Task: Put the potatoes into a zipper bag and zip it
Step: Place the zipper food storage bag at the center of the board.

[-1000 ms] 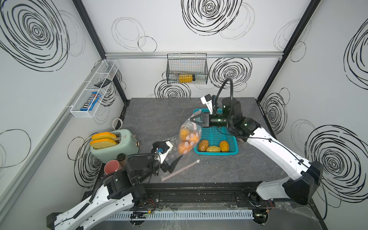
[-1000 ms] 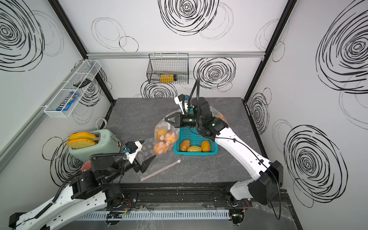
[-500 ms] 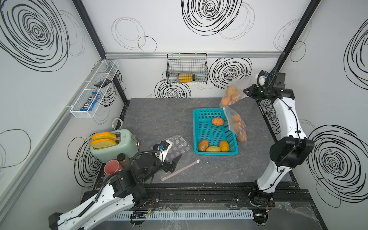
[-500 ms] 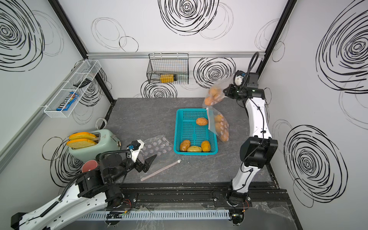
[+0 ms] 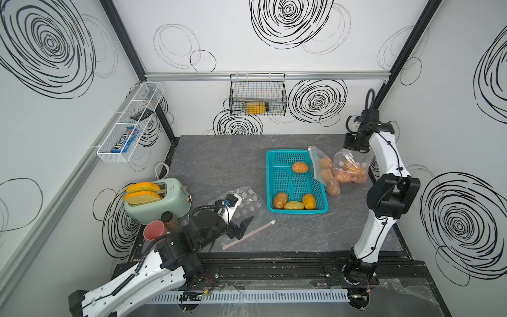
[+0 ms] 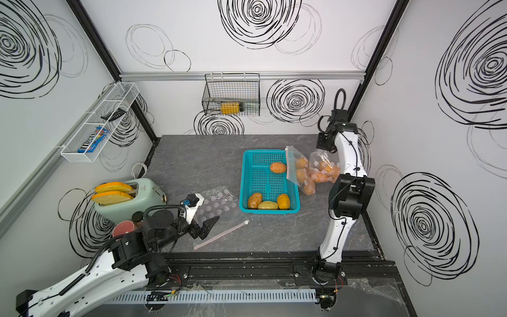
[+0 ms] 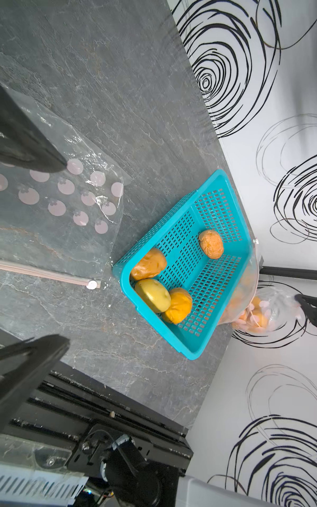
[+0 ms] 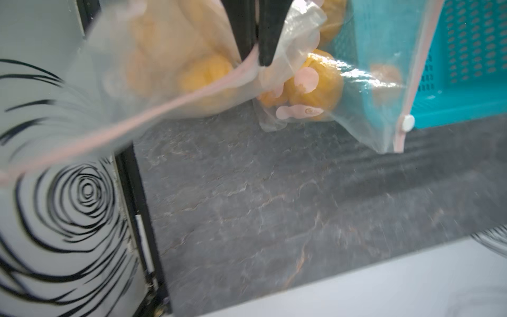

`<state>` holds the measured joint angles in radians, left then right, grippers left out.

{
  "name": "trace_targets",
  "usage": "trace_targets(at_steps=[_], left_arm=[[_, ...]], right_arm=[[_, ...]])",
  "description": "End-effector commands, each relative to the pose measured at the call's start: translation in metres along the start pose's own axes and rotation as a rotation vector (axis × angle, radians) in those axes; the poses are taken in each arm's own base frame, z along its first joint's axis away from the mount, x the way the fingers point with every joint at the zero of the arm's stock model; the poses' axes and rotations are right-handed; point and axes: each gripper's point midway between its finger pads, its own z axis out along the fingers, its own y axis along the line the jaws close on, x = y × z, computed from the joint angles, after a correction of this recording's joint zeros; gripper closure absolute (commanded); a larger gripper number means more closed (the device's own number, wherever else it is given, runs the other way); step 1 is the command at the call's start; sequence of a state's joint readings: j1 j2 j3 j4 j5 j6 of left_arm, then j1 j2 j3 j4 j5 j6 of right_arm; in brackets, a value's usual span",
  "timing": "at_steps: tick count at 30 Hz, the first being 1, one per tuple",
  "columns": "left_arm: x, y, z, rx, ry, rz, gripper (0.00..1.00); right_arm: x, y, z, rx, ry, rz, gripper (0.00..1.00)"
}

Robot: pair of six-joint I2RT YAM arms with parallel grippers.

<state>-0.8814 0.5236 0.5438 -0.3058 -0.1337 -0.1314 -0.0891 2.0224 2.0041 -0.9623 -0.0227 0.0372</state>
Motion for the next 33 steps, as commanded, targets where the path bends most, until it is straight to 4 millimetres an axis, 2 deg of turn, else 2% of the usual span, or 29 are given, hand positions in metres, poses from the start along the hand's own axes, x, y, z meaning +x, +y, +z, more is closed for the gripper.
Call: trace_targets(at_steps=[1,3,6,11,15,21,24,27,29,32,33], left_arm=[[-0.005,-0.002,0.002,0.013,-0.026,-0.022,0.04],[-0.005,-0.001,0.001,0.012,-0.027,-0.023,0.04],[-0.005,-0.002,0.0,0.016,-0.035,-0.024,0.04],[-0.002,-0.005,0.005,0.029,-0.017,-0.017,0.04],[0.003,-0.005,0.012,0.035,0.014,-0.016,0.04],[0.006,-0.003,0.015,0.03,0.03,-0.023,0.04],[0.006,-0.001,0.015,0.025,0.031,-0.025,0.04],[0.005,0.0,0.014,0.017,0.027,-0.028,0.04],[0.005,0.003,0.013,-0.001,0.023,-0.031,0.04],[0.001,0.012,0.012,-0.051,0.016,-0.034,0.04],[0.0,0.017,0.012,-0.082,0.015,-0.037,0.04]], right_arm=[[0.038,0.048,0.012,0.077,0.086,-0.268,1.0],[0.05,0.069,0.017,0.107,0.084,-0.346,1.0],[0.057,0.079,0.015,0.133,0.063,-0.383,1.0],[0.063,0.089,-0.015,0.149,-0.014,-0.412,1.0],[0.067,0.08,-0.043,0.225,-0.114,-0.409,1.0],[0.088,0.062,-0.063,0.307,-0.238,-0.441,1.0],[0.099,0.062,-0.072,0.328,-0.273,-0.473,1.0],[0.117,0.073,-0.071,0.32,-0.272,-0.529,1.0],[0.123,0.072,-0.072,0.344,-0.272,-0.523,1.0],[0.132,0.073,-0.067,0.336,-0.254,-0.504,0.84],[0.133,0.076,-0.065,0.328,-0.255,-0.502,0.82]])
